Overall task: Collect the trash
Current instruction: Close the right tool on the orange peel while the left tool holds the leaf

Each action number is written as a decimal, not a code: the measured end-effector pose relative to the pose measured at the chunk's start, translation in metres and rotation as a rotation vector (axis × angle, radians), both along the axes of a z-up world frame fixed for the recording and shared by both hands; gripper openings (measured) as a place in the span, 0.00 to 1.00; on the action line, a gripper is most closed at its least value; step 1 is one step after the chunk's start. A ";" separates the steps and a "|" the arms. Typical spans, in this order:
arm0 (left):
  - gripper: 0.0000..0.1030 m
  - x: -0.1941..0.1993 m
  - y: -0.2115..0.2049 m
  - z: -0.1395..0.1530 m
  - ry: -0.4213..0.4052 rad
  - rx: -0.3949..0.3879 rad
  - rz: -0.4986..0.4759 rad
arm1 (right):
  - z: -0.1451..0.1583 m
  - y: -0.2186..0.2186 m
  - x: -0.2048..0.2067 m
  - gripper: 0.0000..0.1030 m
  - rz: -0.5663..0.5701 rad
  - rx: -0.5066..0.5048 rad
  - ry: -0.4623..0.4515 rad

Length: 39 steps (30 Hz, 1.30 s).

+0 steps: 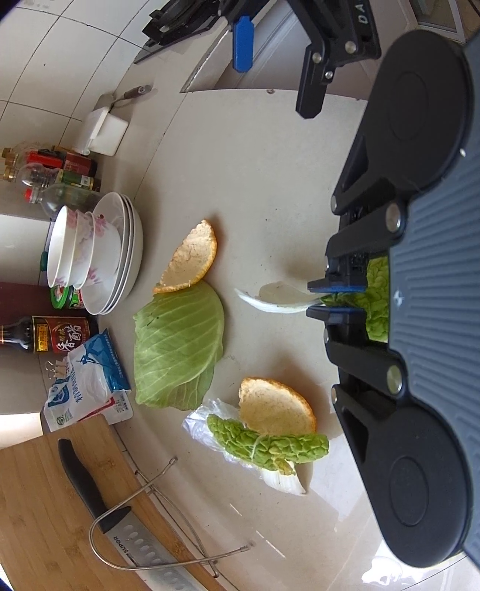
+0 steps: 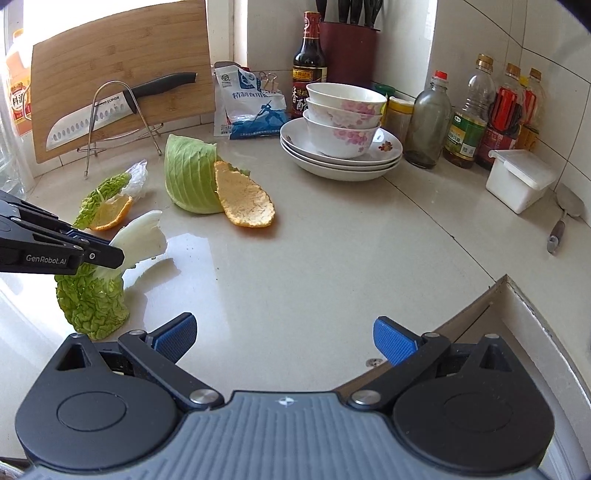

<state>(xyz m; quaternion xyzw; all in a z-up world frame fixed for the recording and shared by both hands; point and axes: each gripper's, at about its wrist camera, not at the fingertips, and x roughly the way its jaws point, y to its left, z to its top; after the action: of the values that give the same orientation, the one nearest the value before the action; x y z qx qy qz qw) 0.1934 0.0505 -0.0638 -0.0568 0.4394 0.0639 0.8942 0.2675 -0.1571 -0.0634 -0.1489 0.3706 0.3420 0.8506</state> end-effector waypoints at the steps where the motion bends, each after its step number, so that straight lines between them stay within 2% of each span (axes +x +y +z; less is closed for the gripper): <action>1: 0.05 -0.001 0.002 0.002 -0.001 -0.001 -0.007 | -0.001 0.004 0.003 1.00 0.009 0.006 0.003; 11: 0.04 -0.008 0.012 0.015 0.012 0.018 -0.072 | -0.030 0.054 0.052 1.00 0.090 0.009 0.055; 20: 0.04 -0.004 0.017 0.018 0.023 0.002 -0.078 | -0.041 0.091 0.081 0.99 0.165 -0.005 0.054; 28: 0.04 0.001 0.016 0.020 0.030 0.000 -0.088 | -0.044 0.118 0.099 0.93 0.236 -0.008 0.025; 34: 0.04 0.004 0.016 0.020 0.036 0.002 -0.098 | -0.042 0.126 0.104 0.83 0.280 0.002 0.011; 37: 0.04 0.005 0.015 0.020 0.036 0.003 -0.106 | -0.041 0.126 0.104 0.71 0.286 0.005 0.007; 39: 0.04 0.005 0.016 0.020 0.038 -0.002 -0.109 | -0.040 0.124 0.103 0.59 0.290 0.005 0.006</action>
<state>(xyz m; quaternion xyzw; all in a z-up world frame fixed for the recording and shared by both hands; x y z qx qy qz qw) 0.1983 0.0665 -0.0439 -0.0325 0.4589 0.0155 0.8877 0.3708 -0.0326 -0.1031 -0.1981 0.3467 0.4628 0.7915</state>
